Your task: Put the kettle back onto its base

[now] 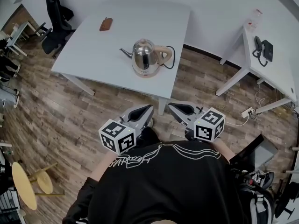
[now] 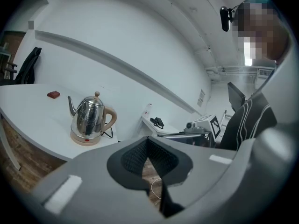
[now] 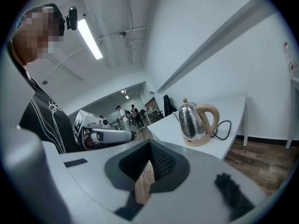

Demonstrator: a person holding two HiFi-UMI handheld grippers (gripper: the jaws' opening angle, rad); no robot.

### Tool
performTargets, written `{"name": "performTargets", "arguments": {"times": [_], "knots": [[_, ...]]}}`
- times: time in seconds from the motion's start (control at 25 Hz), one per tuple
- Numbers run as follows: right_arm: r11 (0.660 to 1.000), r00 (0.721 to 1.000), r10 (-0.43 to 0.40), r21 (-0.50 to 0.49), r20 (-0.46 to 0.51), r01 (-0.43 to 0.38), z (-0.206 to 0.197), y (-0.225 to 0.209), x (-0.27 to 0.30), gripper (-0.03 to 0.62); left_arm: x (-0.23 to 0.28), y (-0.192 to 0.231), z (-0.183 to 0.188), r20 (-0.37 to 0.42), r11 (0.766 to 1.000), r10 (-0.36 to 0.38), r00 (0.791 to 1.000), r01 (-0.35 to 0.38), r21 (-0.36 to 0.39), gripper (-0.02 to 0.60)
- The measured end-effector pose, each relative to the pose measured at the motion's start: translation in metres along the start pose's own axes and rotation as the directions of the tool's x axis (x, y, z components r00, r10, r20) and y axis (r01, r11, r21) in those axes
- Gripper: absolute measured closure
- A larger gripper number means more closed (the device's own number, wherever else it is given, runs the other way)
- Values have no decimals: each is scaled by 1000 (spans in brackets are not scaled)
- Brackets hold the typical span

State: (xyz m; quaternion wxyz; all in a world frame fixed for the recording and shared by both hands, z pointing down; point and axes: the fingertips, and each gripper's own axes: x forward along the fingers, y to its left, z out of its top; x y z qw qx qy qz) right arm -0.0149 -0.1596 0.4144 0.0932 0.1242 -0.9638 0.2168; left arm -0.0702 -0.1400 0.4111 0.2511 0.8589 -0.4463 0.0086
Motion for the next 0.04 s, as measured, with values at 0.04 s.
{"name": "performTargets", "arguments": {"times": [0.04], "knots": [[1000, 1000, 0, 0, 2, 0, 0, 0, -2, 589, 0, -1, -1, 0, 1000, -1, 1000, 1, -6, 575]]}}
